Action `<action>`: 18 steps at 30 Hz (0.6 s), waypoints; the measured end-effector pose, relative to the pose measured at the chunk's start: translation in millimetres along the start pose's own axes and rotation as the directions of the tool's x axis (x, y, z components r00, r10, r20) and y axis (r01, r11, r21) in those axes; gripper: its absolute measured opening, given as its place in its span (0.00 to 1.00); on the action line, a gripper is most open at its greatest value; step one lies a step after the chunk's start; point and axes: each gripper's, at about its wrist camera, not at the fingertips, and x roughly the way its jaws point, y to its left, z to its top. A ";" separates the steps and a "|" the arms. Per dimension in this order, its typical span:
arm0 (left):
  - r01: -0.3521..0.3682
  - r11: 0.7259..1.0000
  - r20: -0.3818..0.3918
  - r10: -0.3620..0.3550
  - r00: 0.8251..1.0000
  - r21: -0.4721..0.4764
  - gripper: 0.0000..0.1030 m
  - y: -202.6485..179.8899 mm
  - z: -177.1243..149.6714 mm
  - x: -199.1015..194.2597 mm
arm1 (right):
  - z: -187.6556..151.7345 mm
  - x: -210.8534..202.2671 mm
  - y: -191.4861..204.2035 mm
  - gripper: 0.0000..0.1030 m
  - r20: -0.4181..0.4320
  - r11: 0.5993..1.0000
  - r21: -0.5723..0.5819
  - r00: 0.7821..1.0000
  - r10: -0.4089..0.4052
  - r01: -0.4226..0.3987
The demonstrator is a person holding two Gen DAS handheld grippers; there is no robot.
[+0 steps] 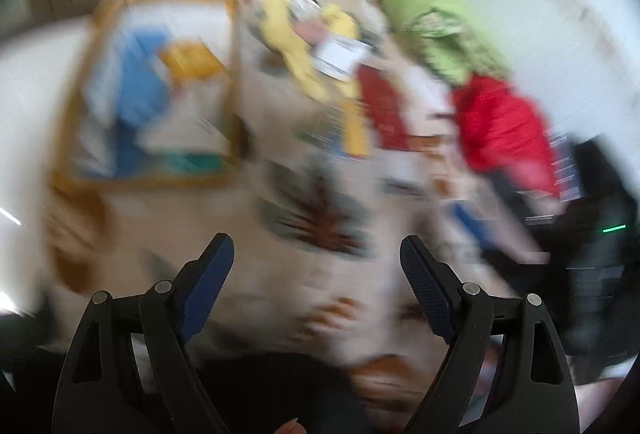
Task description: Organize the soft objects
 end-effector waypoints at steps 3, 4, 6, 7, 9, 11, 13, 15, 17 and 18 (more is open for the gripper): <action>-0.042 0.998 0.045 0.040 0.998 0.045 0.83 -5.7 -4.6 -5.3 | -3.5 3.0 8.8 1.00 -0.017 1.000 -0.020 1.000 0.020 -0.020; -0.028 0.998 0.057 0.024 0.998 0.057 0.83 -5.8 -6.8 -6.6 | -3.8 5.3 9.3 1.00 -0.032 1.000 -0.027 0.999 0.016 -0.017; -0.064 0.994 0.109 0.053 0.993 0.093 0.83 -6.3 -11.5 -10.1 | -6.0 4.9 6.7 1.00 -0.039 1.000 -0.018 0.999 0.013 -0.014; -0.095 0.990 0.126 0.081 0.989 0.108 0.83 -7.5 -12.6 -9.9 | -6.3 4.0 4.1 1.00 -0.035 1.000 -0.008 0.999 0.016 -0.016; -0.214 0.966 0.151 0.192 0.970 0.143 0.83 -11.6 -14.9 -8.7 | -5.8 2.2 1.3 1.00 -0.032 1.000 -0.005 0.999 0.007 -0.007; -0.314 0.934 0.187 0.282 0.941 0.173 0.83 -13.1 -18.8 -9.2 | -4.7 0.5 -0.5 1.00 -0.029 1.000 -0.006 1.000 0.000 0.000; -0.337 0.925 0.221 0.297 0.929 0.174 0.83 -10.2 -21.8 -11.8 | -4.1 -1.8 -2.5 1.00 -0.020 1.000 0.001 1.000 0.003 -0.003; -0.274 0.945 0.212 0.235 0.949 0.180 0.83 -5.6 -21.5 -12.9 | -3.5 -2.6 -3.1 1.00 -0.017 1.000 0.001 1.000 -0.001 0.002; -0.236 0.956 0.201 0.200 0.959 0.176 0.83 -3.4 -20.4 -12.8 | -3.6 -3.7 -3.5 1.00 -0.017 1.000 0.000 1.000 -0.007 0.007; -0.234 0.957 0.202 0.199 0.959 0.170 0.83 -2.2 -20.1 -13.0 | -3.7 -3.8 -3.8 1.00 -0.017 1.000 0.001 1.000 -0.009 0.009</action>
